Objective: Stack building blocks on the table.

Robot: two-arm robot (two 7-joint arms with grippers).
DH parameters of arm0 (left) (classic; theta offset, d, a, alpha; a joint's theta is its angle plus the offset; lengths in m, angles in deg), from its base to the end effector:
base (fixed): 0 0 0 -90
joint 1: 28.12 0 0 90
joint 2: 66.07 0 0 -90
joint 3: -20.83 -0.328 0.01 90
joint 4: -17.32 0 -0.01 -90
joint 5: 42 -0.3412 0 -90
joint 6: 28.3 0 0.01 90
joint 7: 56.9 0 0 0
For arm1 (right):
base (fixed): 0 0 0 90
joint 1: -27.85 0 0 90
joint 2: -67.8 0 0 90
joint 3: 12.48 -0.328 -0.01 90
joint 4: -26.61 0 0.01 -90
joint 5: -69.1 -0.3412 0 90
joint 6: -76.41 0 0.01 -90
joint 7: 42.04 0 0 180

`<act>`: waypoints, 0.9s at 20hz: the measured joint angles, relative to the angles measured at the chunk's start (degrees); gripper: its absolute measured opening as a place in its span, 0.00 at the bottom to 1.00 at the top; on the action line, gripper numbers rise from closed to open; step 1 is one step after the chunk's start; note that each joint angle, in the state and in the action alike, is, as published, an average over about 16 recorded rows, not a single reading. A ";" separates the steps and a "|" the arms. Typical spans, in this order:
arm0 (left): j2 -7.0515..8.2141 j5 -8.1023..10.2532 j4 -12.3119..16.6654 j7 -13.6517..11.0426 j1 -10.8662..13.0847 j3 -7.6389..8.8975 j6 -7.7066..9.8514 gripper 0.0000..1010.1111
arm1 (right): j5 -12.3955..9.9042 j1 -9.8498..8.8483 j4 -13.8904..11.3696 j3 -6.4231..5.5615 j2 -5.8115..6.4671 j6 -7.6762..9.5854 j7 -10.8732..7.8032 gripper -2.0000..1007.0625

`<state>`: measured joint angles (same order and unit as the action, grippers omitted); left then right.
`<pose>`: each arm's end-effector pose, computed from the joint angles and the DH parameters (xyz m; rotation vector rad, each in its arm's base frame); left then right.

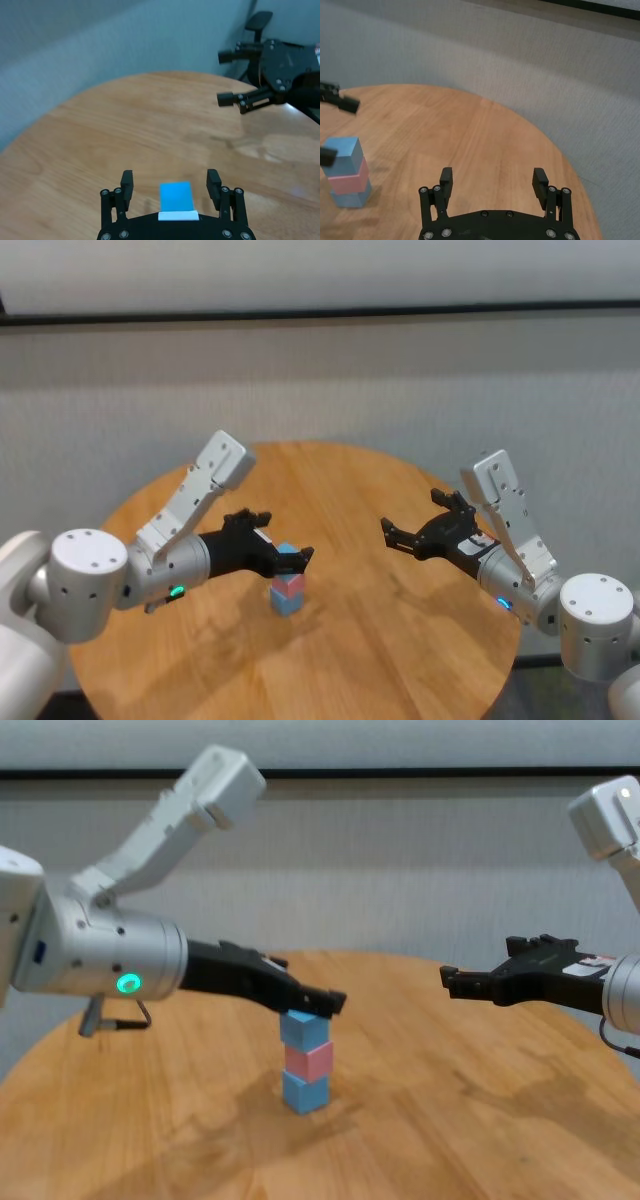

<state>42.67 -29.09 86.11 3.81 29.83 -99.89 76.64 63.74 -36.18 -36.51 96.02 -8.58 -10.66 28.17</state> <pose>0.5056 -0.0114 -0.2694 0.4041 -0.0011 0.7492 0.4931 -0.0186 -0.3227 -0.2951 -0.0629 -1.0435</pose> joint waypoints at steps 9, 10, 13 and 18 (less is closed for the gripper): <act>2.94 -0.50 5.80 2.85 1.58 2.97 -0.06 0.99 | 0.00 0.00 0.00 0.00 0.00 0.00 0.00 1.00; 3.26 -0.68 6.21 3.17 1.75 3.29 -0.17 0.99 | 0.00 0.00 0.00 0.00 0.00 0.00 0.00 1.00; 4.06 -1.19 7.07 3.98 2.18 4.18 -0.52 0.99 | 0.00 0.00 0.00 0.00 0.00 0.00 0.00 1.00; 4.92 -1.93 7.59 4.87 2.66 5.13 -1.07 0.99 | 0.00 0.00 0.00 0.00 0.00 0.00 0.00 1.00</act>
<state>47.60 -31.02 93.70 8.68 32.49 -94.76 75.57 63.74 -36.18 -36.51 96.02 -8.59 -10.66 28.17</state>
